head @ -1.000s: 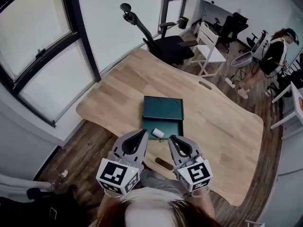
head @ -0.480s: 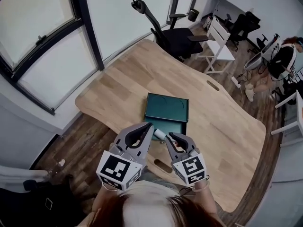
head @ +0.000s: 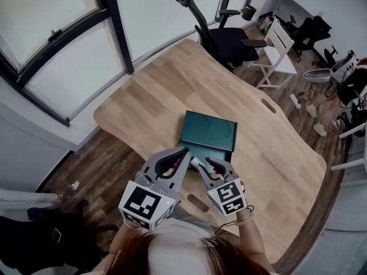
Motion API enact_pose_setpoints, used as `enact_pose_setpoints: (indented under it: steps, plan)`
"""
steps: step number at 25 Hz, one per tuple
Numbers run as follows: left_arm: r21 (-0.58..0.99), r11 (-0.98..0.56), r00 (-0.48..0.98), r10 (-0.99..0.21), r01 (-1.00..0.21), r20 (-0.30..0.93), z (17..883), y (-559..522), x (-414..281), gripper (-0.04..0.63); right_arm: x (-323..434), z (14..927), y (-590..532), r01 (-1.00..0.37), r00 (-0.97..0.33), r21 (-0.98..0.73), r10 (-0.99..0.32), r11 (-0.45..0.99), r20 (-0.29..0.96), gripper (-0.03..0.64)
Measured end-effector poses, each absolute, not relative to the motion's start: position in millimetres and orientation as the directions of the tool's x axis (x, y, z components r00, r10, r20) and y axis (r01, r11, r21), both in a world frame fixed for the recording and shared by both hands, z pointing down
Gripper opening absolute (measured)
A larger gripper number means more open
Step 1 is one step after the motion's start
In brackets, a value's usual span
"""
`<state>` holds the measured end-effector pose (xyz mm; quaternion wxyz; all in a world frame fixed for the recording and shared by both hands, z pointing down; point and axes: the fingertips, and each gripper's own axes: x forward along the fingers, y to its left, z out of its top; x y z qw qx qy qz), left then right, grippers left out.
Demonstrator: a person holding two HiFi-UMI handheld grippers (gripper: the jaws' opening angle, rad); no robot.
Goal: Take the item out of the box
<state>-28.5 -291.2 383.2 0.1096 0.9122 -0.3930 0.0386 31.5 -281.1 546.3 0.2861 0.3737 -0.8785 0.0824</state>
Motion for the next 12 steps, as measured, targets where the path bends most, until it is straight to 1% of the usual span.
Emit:
enact_pose_setpoints:
  steps: [5,12]
  plan:
    - [0.186,-0.650,0.676,-0.715,-0.737,0.179,391.2,-298.2,-27.2,0.008,31.4,571.2,-289.2,-0.667,-0.564,0.048,-0.546,0.744,0.620,0.150]
    - [0.212,-0.636,0.670,-0.712,-0.742,0.211,399.9,-305.6,-22.9,0.008,30.9,608.1,-295.3,-0.628,-0.564,0.003,-0.458,0.778,0.687,0.164]
